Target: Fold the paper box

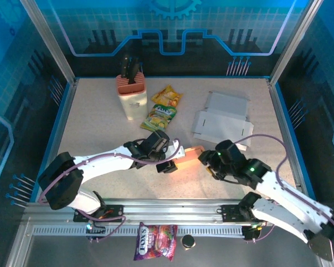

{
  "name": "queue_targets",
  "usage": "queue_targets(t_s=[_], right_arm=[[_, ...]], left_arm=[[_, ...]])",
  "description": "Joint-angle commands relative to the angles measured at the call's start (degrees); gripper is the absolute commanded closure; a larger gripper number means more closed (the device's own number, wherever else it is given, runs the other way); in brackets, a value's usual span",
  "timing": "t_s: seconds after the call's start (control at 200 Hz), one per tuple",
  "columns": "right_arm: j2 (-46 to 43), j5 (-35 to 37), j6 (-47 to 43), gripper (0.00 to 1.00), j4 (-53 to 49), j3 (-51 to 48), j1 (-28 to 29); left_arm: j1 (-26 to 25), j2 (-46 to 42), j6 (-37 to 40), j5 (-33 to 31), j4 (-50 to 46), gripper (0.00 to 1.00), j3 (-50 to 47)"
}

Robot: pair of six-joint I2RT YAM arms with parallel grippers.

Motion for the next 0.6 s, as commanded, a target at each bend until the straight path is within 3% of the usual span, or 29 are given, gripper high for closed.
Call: queue_targets(t_s=[0.0,0.145,0.595], right_arm=[[3.97,5.34,2.81,0.42,11.54,-0.19,1.84],[7.80,5.22,5.91,0.45,17.05,-1.91,2.23],[12.14,3.38,10.74,0.61,13.35,-4.24,3.07]], left_arm=[[0.29,-0.47,-1.03,-0.64,-2.74,0.50,2.11],[0.29,0.02,-1.90,-1.03,-2.43,0.50,2.20],[0.18,0.30,-2.08,-0.61,-1.82,0.49,2.88]])
